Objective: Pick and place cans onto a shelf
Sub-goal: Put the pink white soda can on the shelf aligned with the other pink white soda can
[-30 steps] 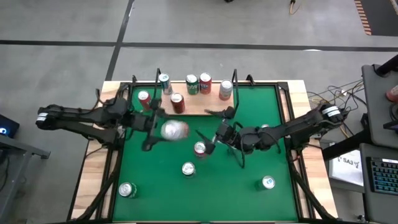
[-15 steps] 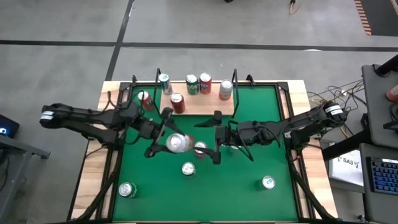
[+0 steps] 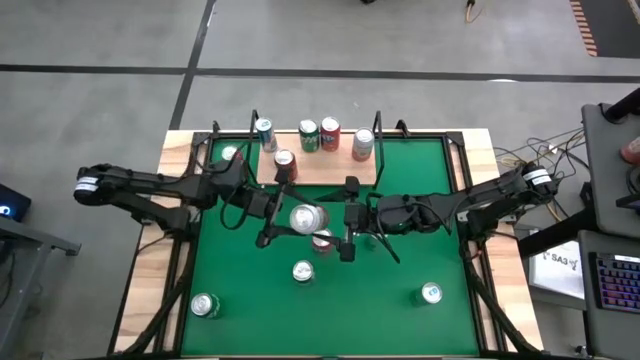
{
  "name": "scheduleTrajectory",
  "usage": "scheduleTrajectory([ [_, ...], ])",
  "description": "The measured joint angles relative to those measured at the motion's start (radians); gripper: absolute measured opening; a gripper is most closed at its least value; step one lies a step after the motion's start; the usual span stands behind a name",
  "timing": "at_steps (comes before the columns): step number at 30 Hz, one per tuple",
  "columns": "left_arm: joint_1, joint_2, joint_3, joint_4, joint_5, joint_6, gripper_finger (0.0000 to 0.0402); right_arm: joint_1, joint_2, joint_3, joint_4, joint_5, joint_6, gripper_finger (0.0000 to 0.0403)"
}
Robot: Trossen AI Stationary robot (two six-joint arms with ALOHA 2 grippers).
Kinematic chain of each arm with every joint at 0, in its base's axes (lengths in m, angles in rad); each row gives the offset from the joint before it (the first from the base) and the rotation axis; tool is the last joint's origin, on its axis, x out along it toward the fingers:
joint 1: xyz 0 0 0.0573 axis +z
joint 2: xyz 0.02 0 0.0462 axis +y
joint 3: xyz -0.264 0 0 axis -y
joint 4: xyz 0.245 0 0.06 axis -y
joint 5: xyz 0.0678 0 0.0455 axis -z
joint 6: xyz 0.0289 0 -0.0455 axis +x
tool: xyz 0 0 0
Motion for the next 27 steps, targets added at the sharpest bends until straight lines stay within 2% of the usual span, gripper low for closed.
scheduleTrajectory([
  [5,0.001,0.040,0.028,-0.008,0.002,0.016,0.0283,0.001,0.000,0.000,-0.014,0.030,-0.008,0.0360],
  [10,0.001,0.043,0.031,-0.004,-0.008,0.013,0.0283,0.000,0.000,0.000,-0.021,0.049,-0.002,0.0278],
  [12,0.001,0.038,0.031,-0.007,-0.015,0.010,0.0288,0.000,0.000,0.001,-0.022,0.049,0.005,0.0274],
  [16,0.001,0.031,0.030,0.011,-0.030,0.015,0.0347,-0.002,0.001,0.002,-0.025,0.079,0.048,0.0274],
  [19,0.001,0.021,0.031,0.009,-0.061,0.026,0.0376,-0.004,0.002,0.001,-0.030,0.126,0.077,0.0274],
  [27,0.002,-0.081,0.031,-0.091,-0.181,0.090,0.0389,-0.011,0.002,-0.004,-0.029,0.335,0.203,0.0274],
])
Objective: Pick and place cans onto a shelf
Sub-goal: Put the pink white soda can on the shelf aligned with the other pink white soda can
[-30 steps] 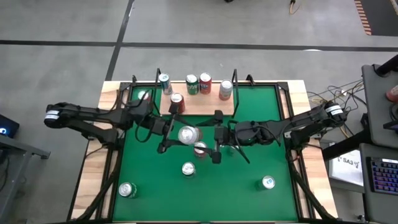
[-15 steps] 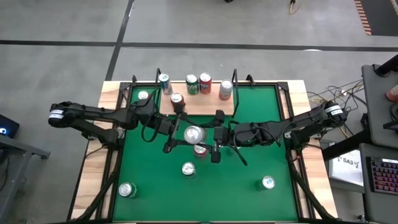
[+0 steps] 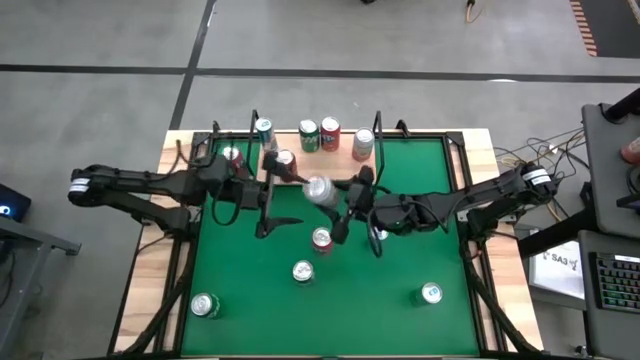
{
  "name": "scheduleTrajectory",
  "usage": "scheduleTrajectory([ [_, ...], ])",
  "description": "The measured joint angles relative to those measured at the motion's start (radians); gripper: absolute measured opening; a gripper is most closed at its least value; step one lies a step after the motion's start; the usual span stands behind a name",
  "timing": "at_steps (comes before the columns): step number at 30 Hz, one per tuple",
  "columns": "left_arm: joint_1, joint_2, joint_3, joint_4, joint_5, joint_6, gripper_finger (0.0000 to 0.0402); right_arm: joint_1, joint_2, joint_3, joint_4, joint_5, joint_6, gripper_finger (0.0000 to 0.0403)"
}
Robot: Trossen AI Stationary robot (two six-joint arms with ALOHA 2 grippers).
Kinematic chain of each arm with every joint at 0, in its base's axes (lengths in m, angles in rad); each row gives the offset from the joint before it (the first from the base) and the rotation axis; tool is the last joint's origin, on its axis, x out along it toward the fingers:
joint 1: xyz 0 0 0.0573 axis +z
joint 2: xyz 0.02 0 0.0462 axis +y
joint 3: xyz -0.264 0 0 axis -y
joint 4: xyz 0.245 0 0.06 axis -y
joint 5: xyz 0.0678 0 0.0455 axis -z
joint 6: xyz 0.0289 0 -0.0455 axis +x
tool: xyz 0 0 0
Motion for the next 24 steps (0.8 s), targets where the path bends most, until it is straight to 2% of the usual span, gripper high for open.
scheduleTrajectory([
  [6,0.003,-0.115,-0.015,-0.064,-0.103,-0.001,0.0390,-0.044,0.000,-0.058,0.000,0.172,0.106,0.0274],
  [13,0.003,-0.204,-0.058,-0.073,-0.158,-0.081,0.0391,-0.148,0.000,-0.186,-0.001,0.266,0.358,0.0274],
  [17,0.003,-0.222,-0.102,-0.067,-0.168,-0.096,0.0391,-0.175,0.000,-0.250,-0.001,0.263,0.479,0.0274],
  [19,0.003,-0.221,-0.126,-0.048,-0.192,-0.102,0.0391,-0.176,0.001,-0.275,0.007,0.285,0.483,0.0274],
  [24,0.021,-0.173,-0.219,0.135,-0.209,-0.148,0.0389,-0.135,0.001,-0.300,0.011,0.457,0.477,0.0274],
])
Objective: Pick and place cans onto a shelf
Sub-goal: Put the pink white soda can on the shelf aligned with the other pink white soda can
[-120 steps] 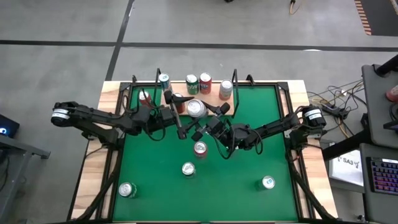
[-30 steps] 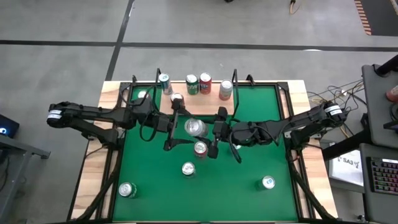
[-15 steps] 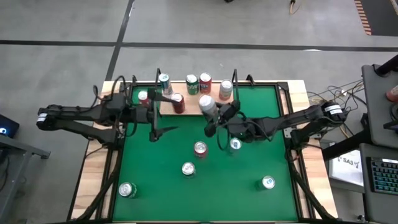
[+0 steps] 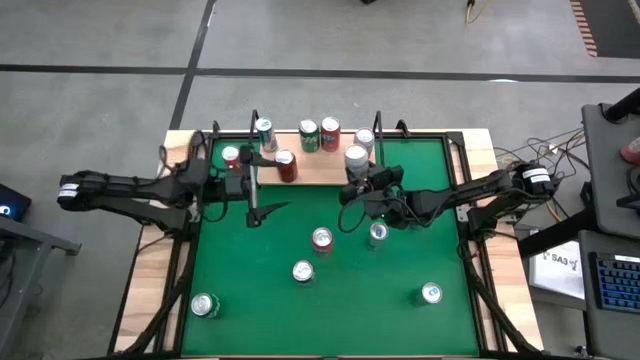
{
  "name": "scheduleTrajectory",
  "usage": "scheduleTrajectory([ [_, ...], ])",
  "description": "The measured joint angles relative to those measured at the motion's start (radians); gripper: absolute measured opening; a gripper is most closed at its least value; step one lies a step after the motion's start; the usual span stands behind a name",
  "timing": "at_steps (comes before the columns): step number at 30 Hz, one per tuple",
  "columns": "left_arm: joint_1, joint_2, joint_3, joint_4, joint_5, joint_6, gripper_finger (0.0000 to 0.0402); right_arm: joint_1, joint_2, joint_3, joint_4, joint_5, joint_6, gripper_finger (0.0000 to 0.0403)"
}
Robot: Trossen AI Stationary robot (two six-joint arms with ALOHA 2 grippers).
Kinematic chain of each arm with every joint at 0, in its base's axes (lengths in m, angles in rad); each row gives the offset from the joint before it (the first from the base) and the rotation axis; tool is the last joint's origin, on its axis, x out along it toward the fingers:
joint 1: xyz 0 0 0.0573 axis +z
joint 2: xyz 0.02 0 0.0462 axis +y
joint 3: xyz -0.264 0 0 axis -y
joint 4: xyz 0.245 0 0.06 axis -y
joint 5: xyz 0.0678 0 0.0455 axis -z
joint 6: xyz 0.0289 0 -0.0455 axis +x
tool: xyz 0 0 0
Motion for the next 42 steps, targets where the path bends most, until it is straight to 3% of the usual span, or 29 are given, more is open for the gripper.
scheduleTrajectory([
  [5,0.062,0.113,-0.064,0.245,0.014,-0.044,0.0382,0.076,0.000,-0.001,0.005,0.179,-0.035,0.0274],
  [9,0.132,0.239,-0.048,0.356,0.143,-0.104,0.0377,0.120,0.000,-0.001,0.007,0.252,-0.045,0.0274],
  [12,0.171,0.341,-0.001,0.427,0.232,-0.148,0.0377,0.123,0.000,-0.001,0.006,0.251,-0.046,0.0274],
  [19,0.219,0.540,0.083,0.545,0.290,-0.210,0.0377,0.123,0.000,-0.001,0.004,0.252,-0.061,0.0274],
  [26,0.285,0.693,0.192,0.549,0.362,-0.256,0.0377,0.123,0.000,-0.001,0.004,0.249,-0.093,0.0274],
  [32,0.325,0.783,0.262,0.556,0.469,-0.341,0.0377,0.129,0.000,-0.001,0.007,0.247,-0.178,0.0274],
  [42,0.328,0.849,0.316,0.573,0.489,-0.347,0.0377,0.129,0.000,-0.001,0.055,0.246,-0.256,0.0274],
])
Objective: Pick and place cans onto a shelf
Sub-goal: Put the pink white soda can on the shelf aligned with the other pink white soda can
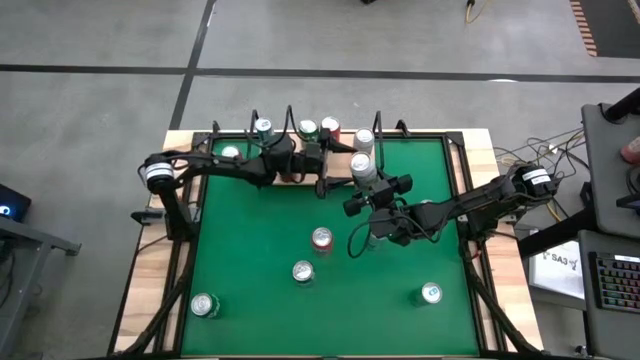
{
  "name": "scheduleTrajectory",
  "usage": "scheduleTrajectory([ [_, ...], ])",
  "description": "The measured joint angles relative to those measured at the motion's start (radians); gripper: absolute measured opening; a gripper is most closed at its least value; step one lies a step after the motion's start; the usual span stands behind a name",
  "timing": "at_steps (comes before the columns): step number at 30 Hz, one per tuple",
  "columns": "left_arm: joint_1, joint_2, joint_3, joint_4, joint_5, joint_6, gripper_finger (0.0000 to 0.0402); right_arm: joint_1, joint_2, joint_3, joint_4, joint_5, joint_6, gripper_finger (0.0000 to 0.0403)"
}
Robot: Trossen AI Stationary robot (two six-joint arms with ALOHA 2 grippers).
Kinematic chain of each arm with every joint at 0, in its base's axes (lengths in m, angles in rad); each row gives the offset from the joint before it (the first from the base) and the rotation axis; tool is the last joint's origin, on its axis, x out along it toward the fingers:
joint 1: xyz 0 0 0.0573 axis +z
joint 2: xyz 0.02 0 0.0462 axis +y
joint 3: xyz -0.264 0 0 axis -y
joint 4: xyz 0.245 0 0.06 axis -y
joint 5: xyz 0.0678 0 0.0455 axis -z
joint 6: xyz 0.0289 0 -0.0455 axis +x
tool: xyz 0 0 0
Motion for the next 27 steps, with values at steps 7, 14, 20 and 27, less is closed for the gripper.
scheduleTrajectory([
  [7,0.000,0.010,0.029,0.008,0.002,-0.004,0.0377,0.000,0.000,0.000,0.000,0.000,-0.003,0.0274],
  [14,0.000,0.075,0.080,0.004,0.026,-0.050,0.0377,0.000,0.000,0.000,0.000,0.000,-0.006,0.0274],
  [20,-0.001,0.102,0.110,0.005,0.036,-0.070,0.0371,0.000,0.000,0.000,0.000,0.000,-0.009,0.0274],
  [27,-0.001,0.104,0.113,0.003,0.037,-0.070,0.0310,0.000,0.000,0.000,0.000,0.001,-0.010,0.0274],
])
